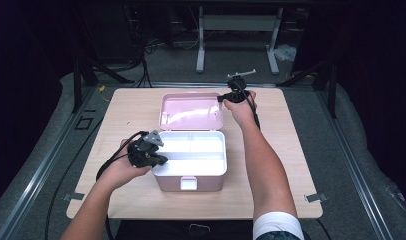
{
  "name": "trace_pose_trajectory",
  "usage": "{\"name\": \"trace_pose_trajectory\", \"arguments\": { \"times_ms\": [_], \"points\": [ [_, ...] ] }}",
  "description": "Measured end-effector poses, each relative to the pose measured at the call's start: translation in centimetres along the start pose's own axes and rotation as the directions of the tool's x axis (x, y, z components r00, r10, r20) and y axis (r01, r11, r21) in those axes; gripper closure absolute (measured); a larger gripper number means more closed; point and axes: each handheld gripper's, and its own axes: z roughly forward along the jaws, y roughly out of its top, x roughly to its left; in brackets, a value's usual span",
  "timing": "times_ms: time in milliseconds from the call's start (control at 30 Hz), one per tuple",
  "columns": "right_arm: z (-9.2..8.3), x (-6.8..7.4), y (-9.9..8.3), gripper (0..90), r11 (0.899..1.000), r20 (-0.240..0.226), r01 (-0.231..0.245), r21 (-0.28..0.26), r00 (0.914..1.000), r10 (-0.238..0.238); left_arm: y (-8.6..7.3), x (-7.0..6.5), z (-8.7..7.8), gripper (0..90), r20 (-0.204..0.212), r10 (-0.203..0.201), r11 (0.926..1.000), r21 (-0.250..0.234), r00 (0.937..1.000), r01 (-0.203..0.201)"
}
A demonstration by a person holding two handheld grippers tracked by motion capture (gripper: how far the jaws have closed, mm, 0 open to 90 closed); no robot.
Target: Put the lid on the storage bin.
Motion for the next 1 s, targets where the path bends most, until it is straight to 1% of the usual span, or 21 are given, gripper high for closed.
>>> {"name": "trace_pose_trajectory", "arguments": {
  "times_ms": [100,133,167,267,400,467,567,667,733,833,933,1000],
  "points": [
    [-0.8,0.3,0.5,79.6,0.999,-0.004,0.037,-0.015,0.9993,-0.037,0.0,0.0,0.0,90.0,0.001,0.004,1.0,0.003,1.0,-0.004],
    [-1.1,0.4,0.6,79.7,0.999,-0.012,0.047,-0.019,0.9988,-0.047,0.0,0.0,0.0,90.0,0.002,0.006,1.0,0.003,1.0,-0.006],
    [-1.3,0.4,0.7,79.7,0.998,-0.015,0.051,-0.025,0.9986,-0.051,0.0,0.0,0.0,90.0,0.001,0.012,0.9999,0.008,0.9999,-0.012],
    [-2.0,0.4,1.0,79.9,0.997,-0.034,0.071,-0.038,0.9968,-0.073,0.0,0.0,0.0,90.0,0.004,0.004,1.0,0.005,1.0,-0.004],
    [-3.1,0.8,1.5,79.9,0.991,-0.038,0.126,-0.045,0.991,-0.128,0.1,0.0,0.0,90.0,0.0,0.009,0.9999,0.01,1.0,-0.009],
    [-3.6,0.9,1.7,80.0,0.988,-0.046,0.145,-0.05,0.988,-0.147,0.1,0.0,0.0,90.0,-0.002,0.013,0.9999,0.01,0.9999,-0.013],
    [-4.2,0.9,1.8,80.4,0.985,-0.065,0.156,-0.072,0.9848,-0.161,0.1,0.0,0.0,90.0,-0.003,0.015,0.9998,0.01,0.9999,-0.015],
    [-4.9,1.0,1.8,80.5,0.981,-0.074,0.176,-0.082,0.9805,-0.182,0.1,0.0,0.0,90.0,-0.004,0.017,0.9998,0.01,0.9999,-0.016],
    [-5.4,1.3,1.8,80.6,0.976,-0.076,0.195,-0.093,0.9763,-0.202,0.1,0.0,0.0,90.0,-0.002,0.016,0.9998,0.01,0.9999,-0.016],
    [-6.4,1.7,1.9,80.9,0.966,-0.075,0.234,-0.114,0.9672,-0.243,0.1,0.0,0.0,90.0,-0.001,0.014,0.9999,0.008,0.9999,-0.014],
    [-7.6,2.2,1.9,81.4,0.953,-0.082,0.274,-0.132,0.9547,-0.286,0.1,0.0,0.0,90.0,-0.003,0.013,0.9999,0.009,0.9999,-0.013],
    [-8.3,2.6,1.8,81.4,0.94,-0.073,0.31,-0.142,0.9438,-0.322,0.1,0.0,0.0,90.0,-0.004,0.013,0.9999,0.011,0.9999,-0.013]
  ]
}}
